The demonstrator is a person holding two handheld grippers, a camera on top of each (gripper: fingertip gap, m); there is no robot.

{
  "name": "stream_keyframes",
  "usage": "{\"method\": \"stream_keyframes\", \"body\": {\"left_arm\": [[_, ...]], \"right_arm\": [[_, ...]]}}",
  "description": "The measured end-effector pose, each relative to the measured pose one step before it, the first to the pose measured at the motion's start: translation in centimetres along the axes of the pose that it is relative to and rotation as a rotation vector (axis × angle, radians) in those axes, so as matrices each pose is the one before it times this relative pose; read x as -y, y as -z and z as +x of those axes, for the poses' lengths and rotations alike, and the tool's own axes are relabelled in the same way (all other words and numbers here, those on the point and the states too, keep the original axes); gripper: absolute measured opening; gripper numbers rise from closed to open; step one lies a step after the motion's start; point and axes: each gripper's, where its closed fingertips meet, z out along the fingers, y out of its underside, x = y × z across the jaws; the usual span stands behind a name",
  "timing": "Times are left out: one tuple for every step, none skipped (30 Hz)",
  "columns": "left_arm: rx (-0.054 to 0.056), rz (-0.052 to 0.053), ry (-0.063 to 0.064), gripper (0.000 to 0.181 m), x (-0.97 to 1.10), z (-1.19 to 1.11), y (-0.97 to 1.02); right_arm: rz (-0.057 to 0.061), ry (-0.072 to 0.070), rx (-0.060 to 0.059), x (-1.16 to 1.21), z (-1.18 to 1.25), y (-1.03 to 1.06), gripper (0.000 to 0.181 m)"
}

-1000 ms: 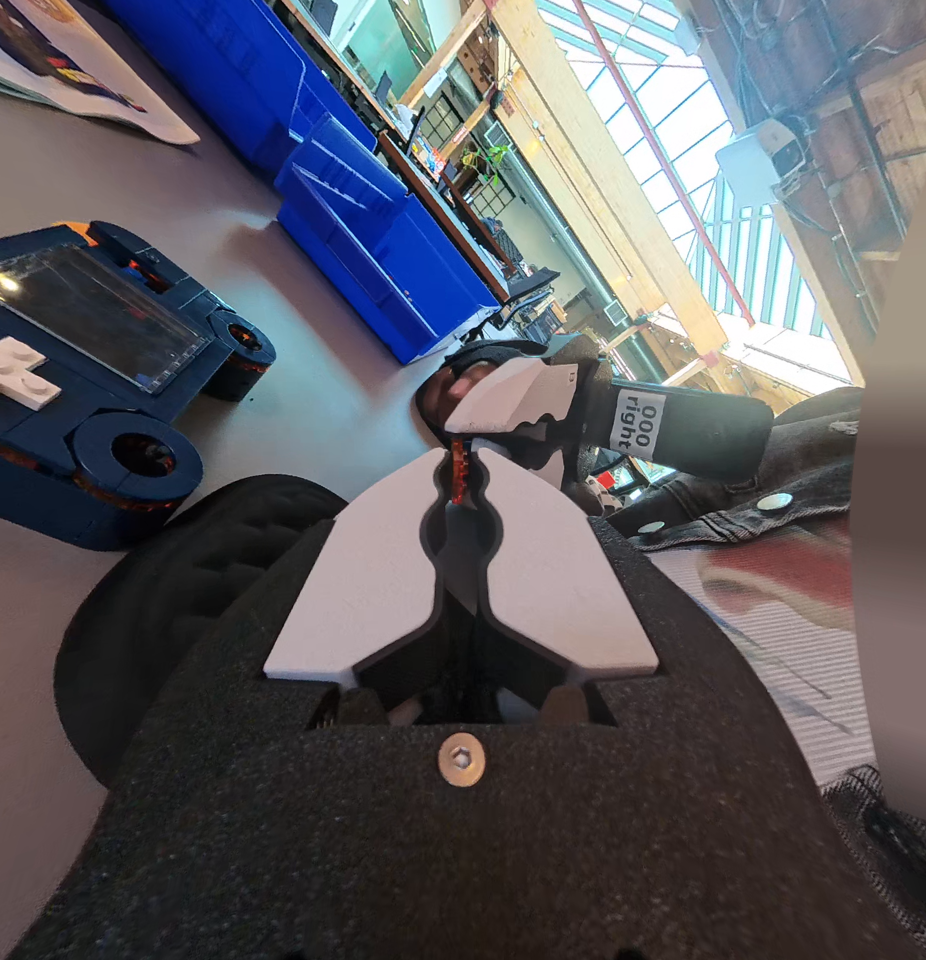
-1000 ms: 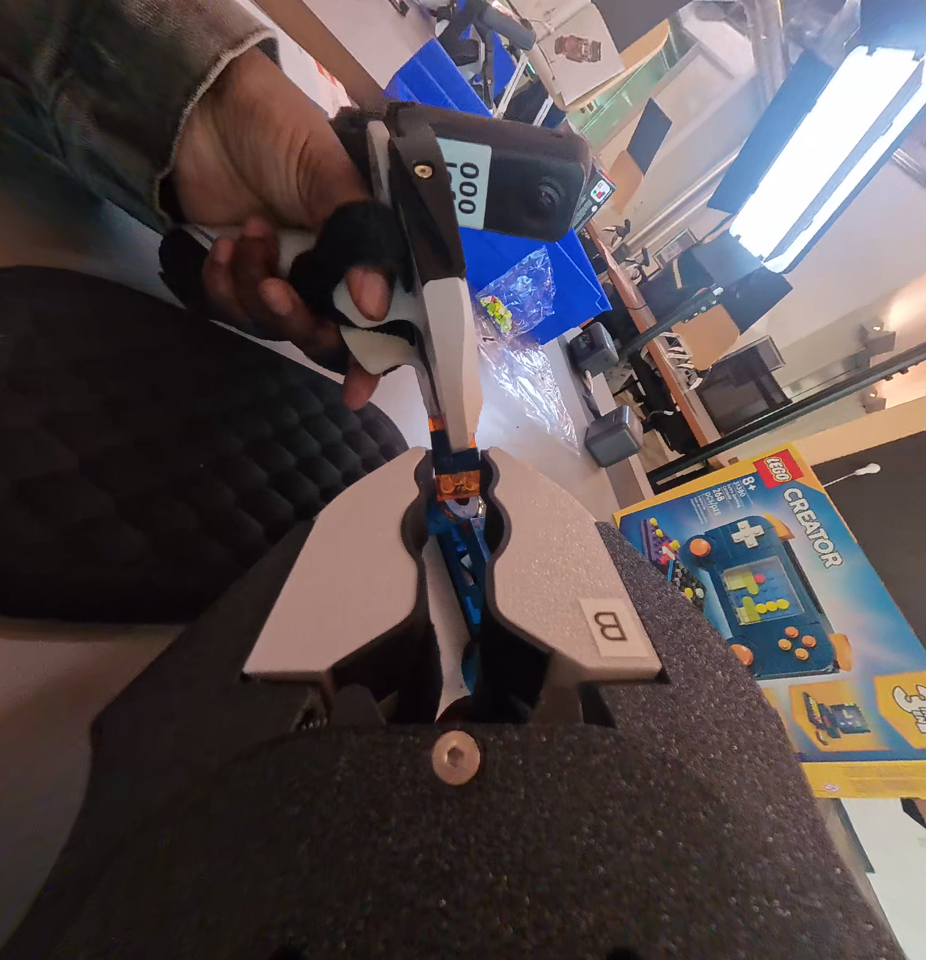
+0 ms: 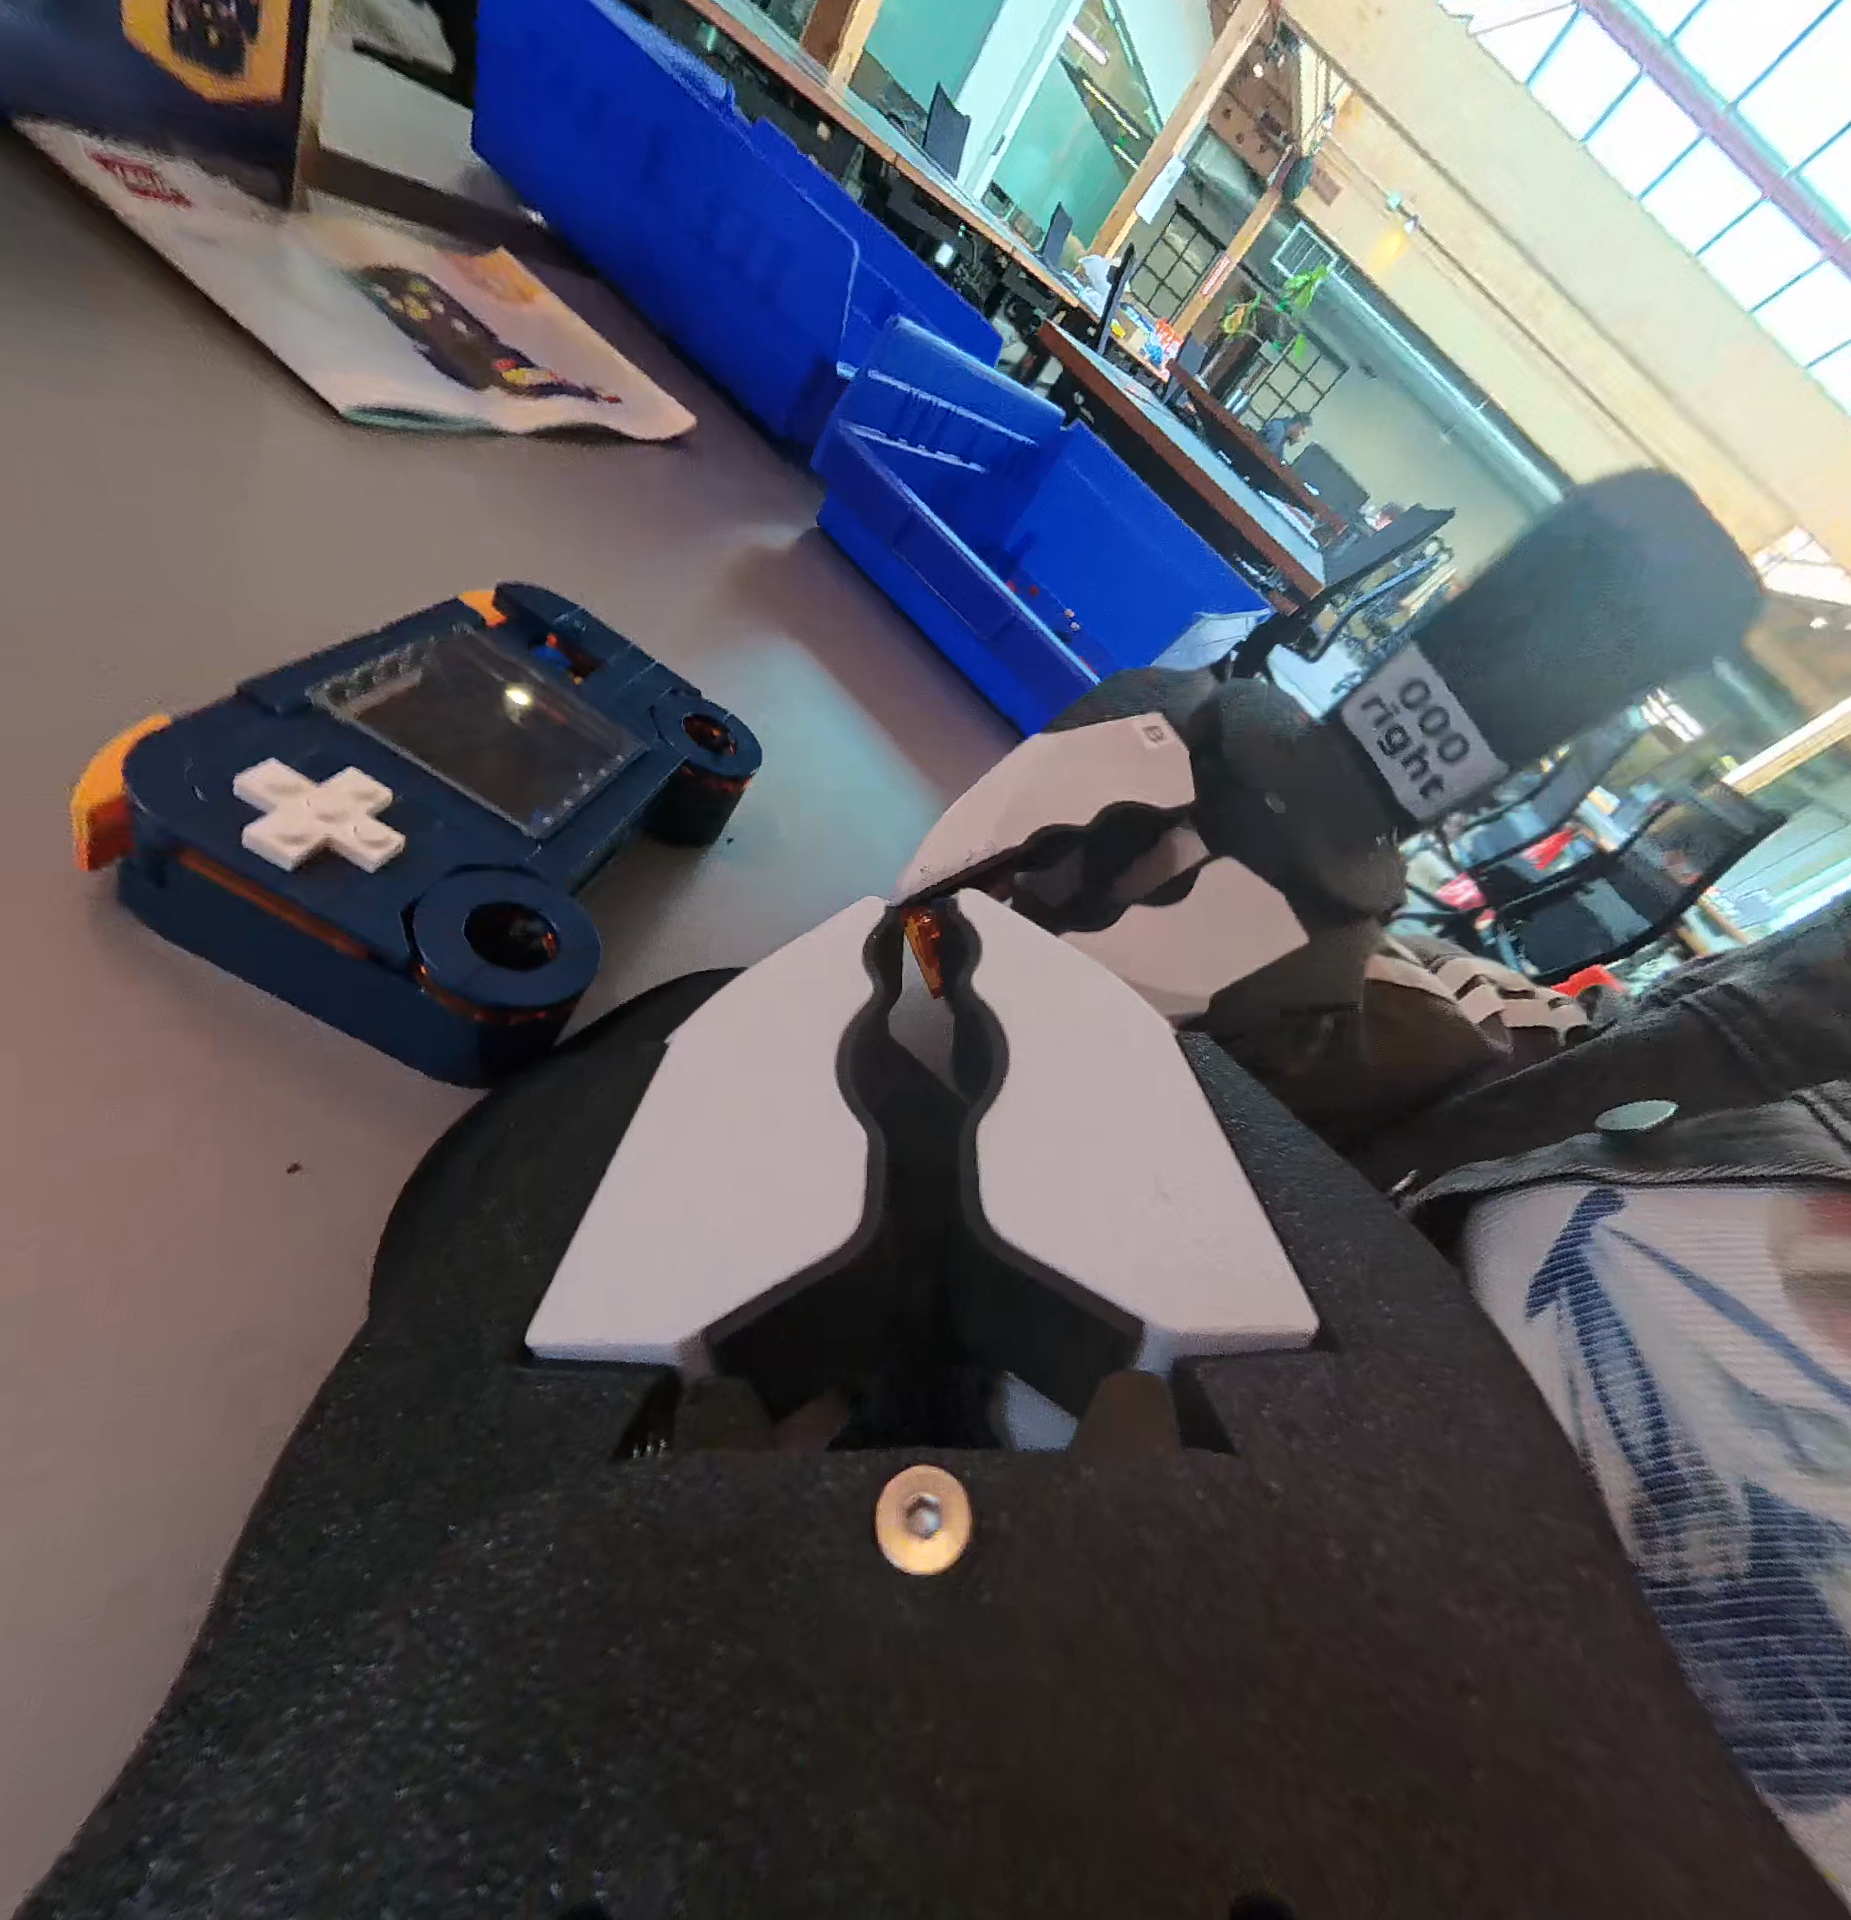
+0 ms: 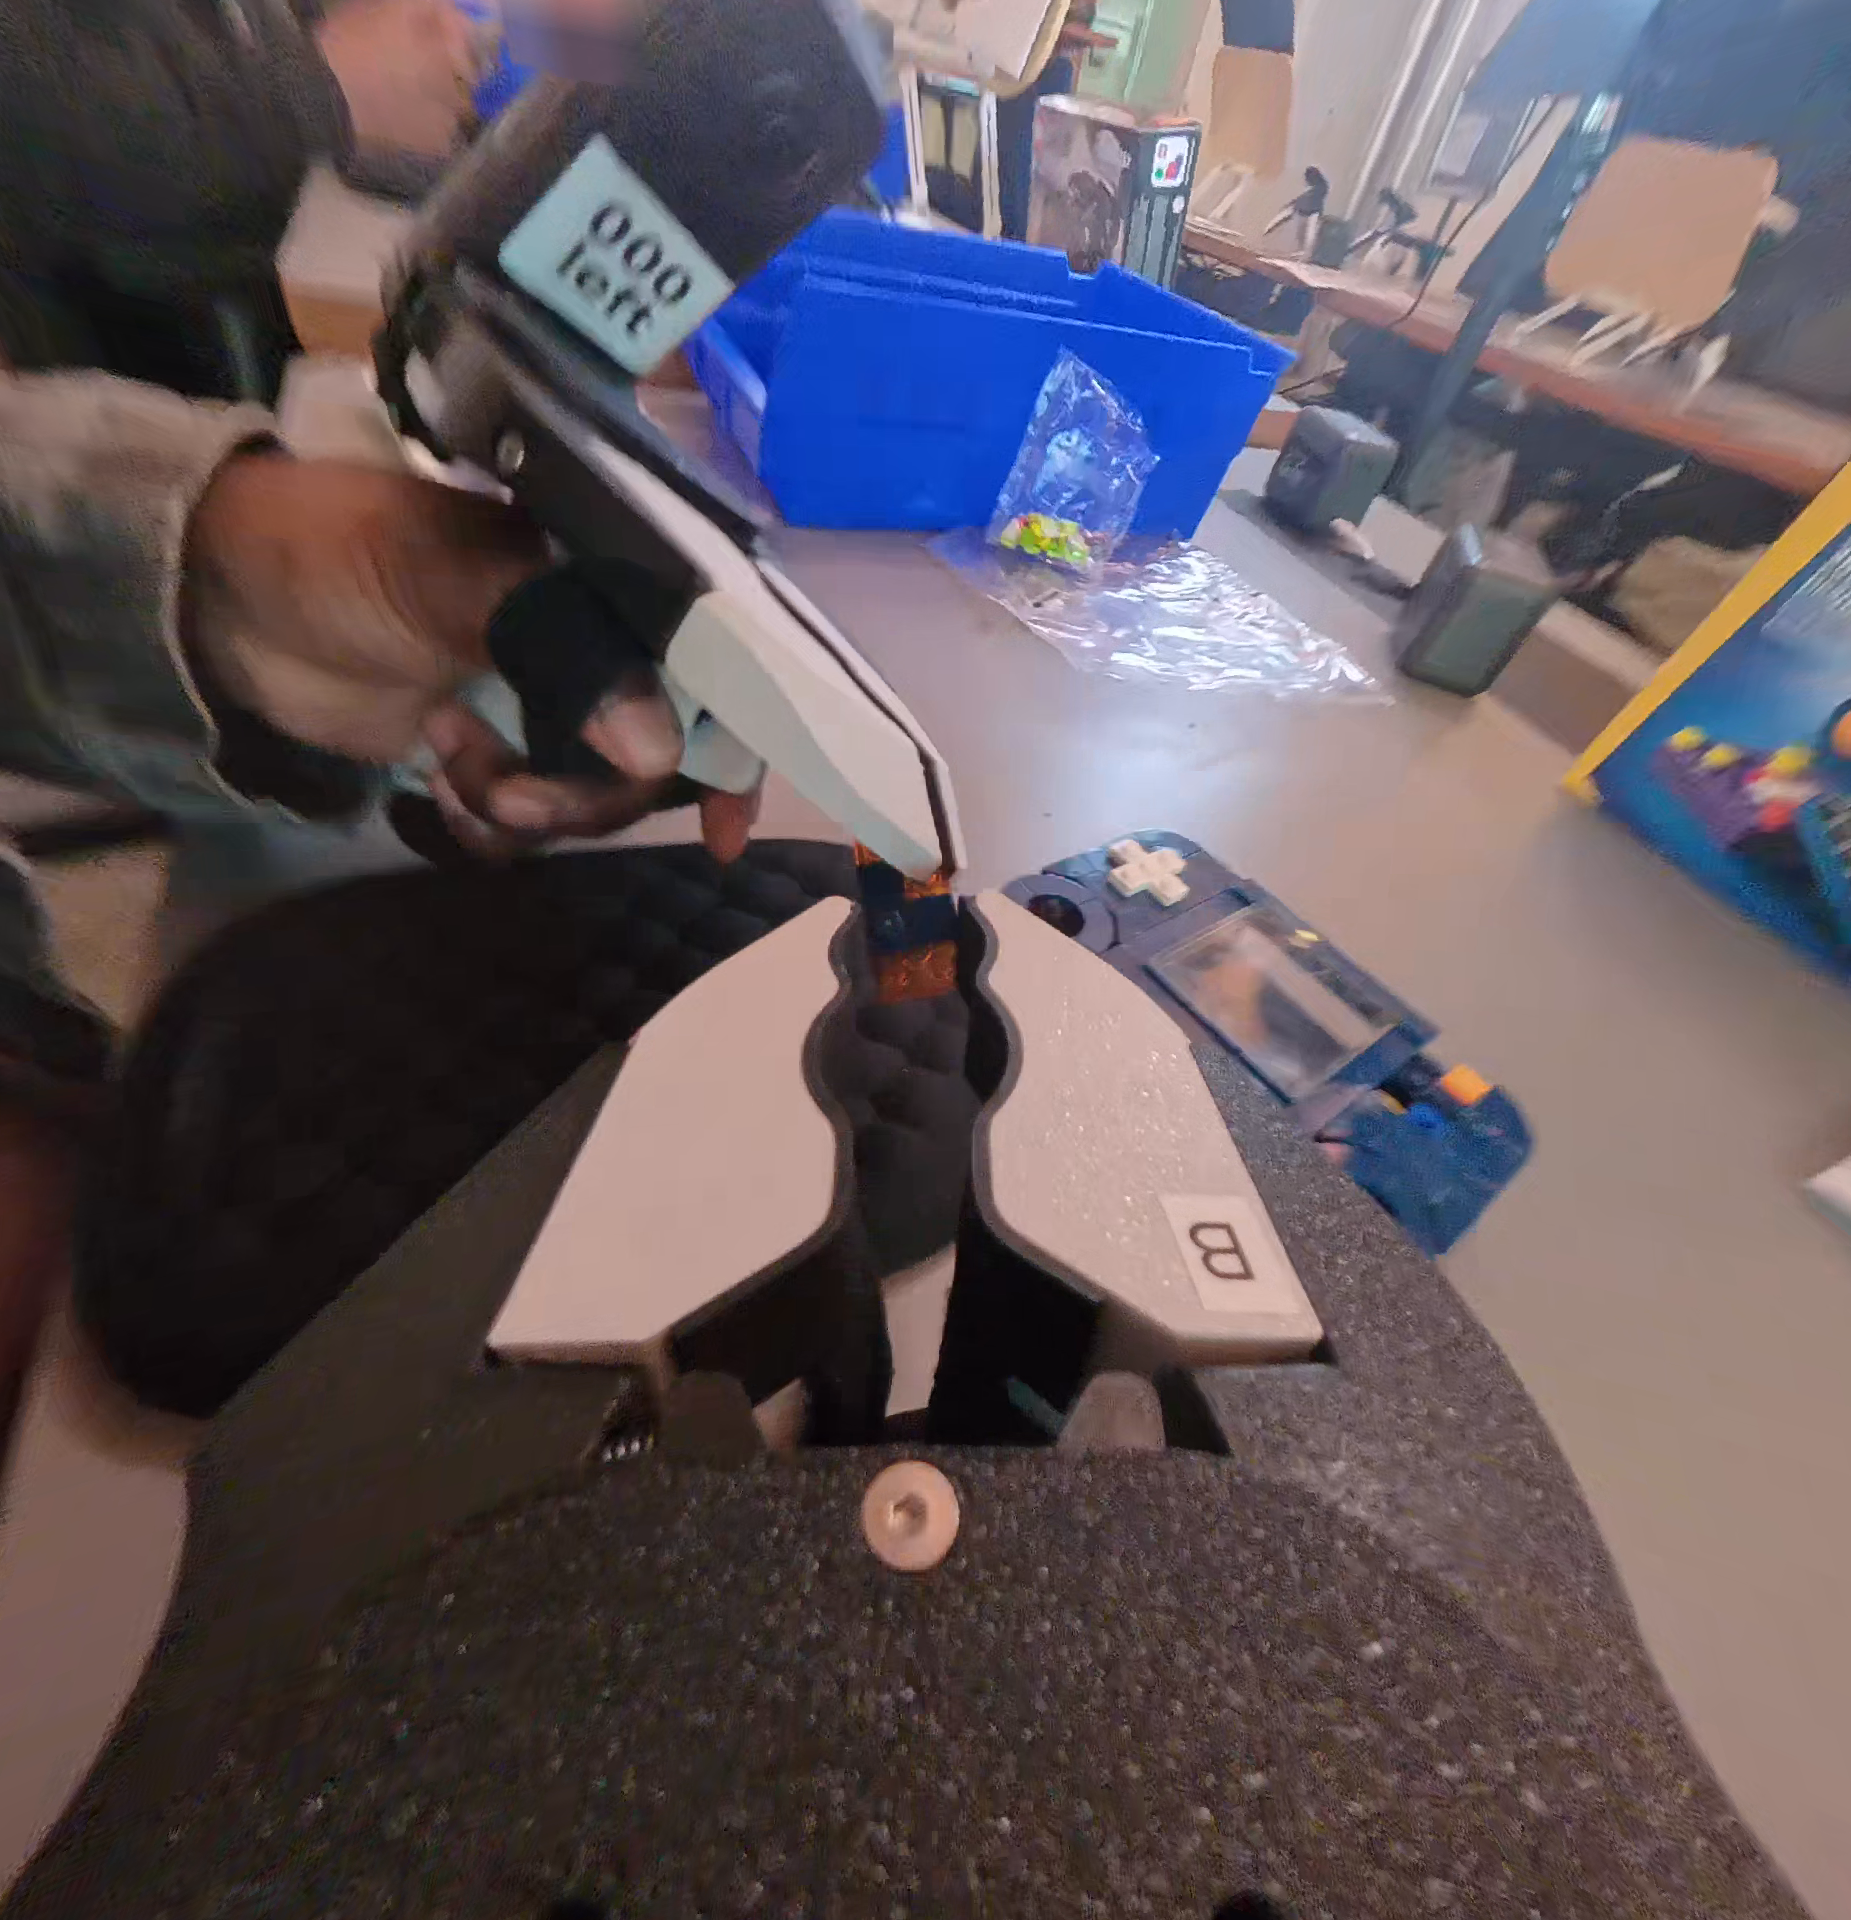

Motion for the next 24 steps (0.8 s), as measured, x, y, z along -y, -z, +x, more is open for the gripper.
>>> {"method": "stream_keyframes", "body": {"left_arm": [[0.01,0.0123,-0.0421,0.007,0.117,0.095,-0.01],[0.0128,0.0018,-0.038,0.007,0.036,0.095,-0.006],[0.002,0.0085,-0.0513,0.007,0.153,0.191,0.065],[0.0015,0.007,-0.0227,0.007,0.12,0.127,0.076],[-0.0048,-0.0015,-0.0045,0.007,0.014,0.115,0.04],[-0.0119,-0.0075,0.0043,0.007,-0.114,0.086,0.031],[-0.0207,-0.0023,0.0287,0.006,-0.064,0.092,0.066],[-0.0262,0.0085,0.0236,0.006,0.088,0.185,0.14],[-0.0141,0.0048,0.0071,0.004,0.073,0.139,0.16],[-0.0059,-0.0064,0.0026,0.004,-0.052,0.134,0.076],[-0.0157,-0.0041,0.0015,0.004,-0.028,0.325,-0.015],[-0.0079,0.0105,0.0115,0.004,0.168,0.222,-0.03],[0.0003,-0.0021,0.0054,0.004,-0.011,0.001,-0.046],[0.0013,-0.004,-0.0016,0.004,-0.057,-0.068,-0.026],[0.0018,0.0062,0.0047,0.004,0.087,-0.09,0.0],[-0.0004,0.0066,0.0095,0.004,0.076,-0.064,0.013],[0.0033,0.007,0.0086,0.004,0.075,-0.11,0.04],[0.0012,0.0049,0.0062,0.004,0.028,-0.059,0.016],[0.0016,0.0021,0.0116,0.004,-0.032,-0.054,0.003],[0.0034,0.0019,0.0133,0.004,-0.039,-0.094,-0.007],[0.007,0.0048,0.0128,0.004,-0.049,-0.164,-0.004],[0.0083,0.004,0.0144,0.004,-0.042,-0.198,0.012],[0.0082,0.0065,0.0194,0.004,0.038,-0.197,0.025],[0.0062,0.0114,0.0235,0.004,0.153,-0.146,0.038]], "right_arm": [[0.0246,-0.0813,0.0299,0.149,-0.038,0.103,0.017],[0.0157,-0.0693,0.0272,0.052,-0.062,0.058,0.017],[0.0175,-0.0595,0.028,0.138,-0.139,0.061,0.017],[0.0134,-0.0388,0.0172,0.176,-0.118,0.041,0.017],[-0.0026,0.0135,0.0037,-0.014,-0.099,-0.014,0.017],[-0.0145,0.0805,-0.0172,-0.085,-0.056,-0.021,0.017],[-0.0232,0.1196,-0.03,-0.061,-0.037,-0.026,0.017],[-0.0129,0.1007,-0.0227,0.17,-0.088,0.021,0.017],[-0.0057,0.0489,-0.0137,0.321,-0.052,0.033,0.016],[0.0115,0.0121,-0.0023,0.456,-0.008,0.076,0.018],[0.0121,0.0036,0.0102,0.343,-0.068,0.087,0.018],[-0.013,0.0076,0.0116,-0.083,-0.085,-0.027,0.017],[-0.0153,0.0109,0.0105,-0.145,-0.112,-0.052,0.018],[-0.0058,0.0113,-0.0066,-0.048,0.076,0.001,0.02],[-0.0048,0.0105,-0.0075,-0.032,0.102,0.01,0.02],[-0.0016,0.006,-0.0062,0.026,0.056,0.002,0.02],[-0.0088,0.0084,-0.0039,-0.057,-0.013,-0.032,0.018],[-0.0062,0.0172,-0.0074,-0.017,-0.048,-0.033,0.016],[-0.0056,0.0251,-0.0154,-0.041,0.006,-0.024,0.016],[-0.0088,0.0246,-0.0157,-0.087,-0.002,-0.052,0.016],[-0.0096,0.0102,-0.0141,-0.13,0.017,-0.088,0.016],[-0.0114,-0.0047,-0.0096,-0.148,0.012,-0.111,0.016],[-0.0084,-0.004,-0.0136,-0.091,0.053,-0.13,0.016],[-0.0048,0.0113,-0.0256,0.001,0.11,-0.119,0.016]]}}
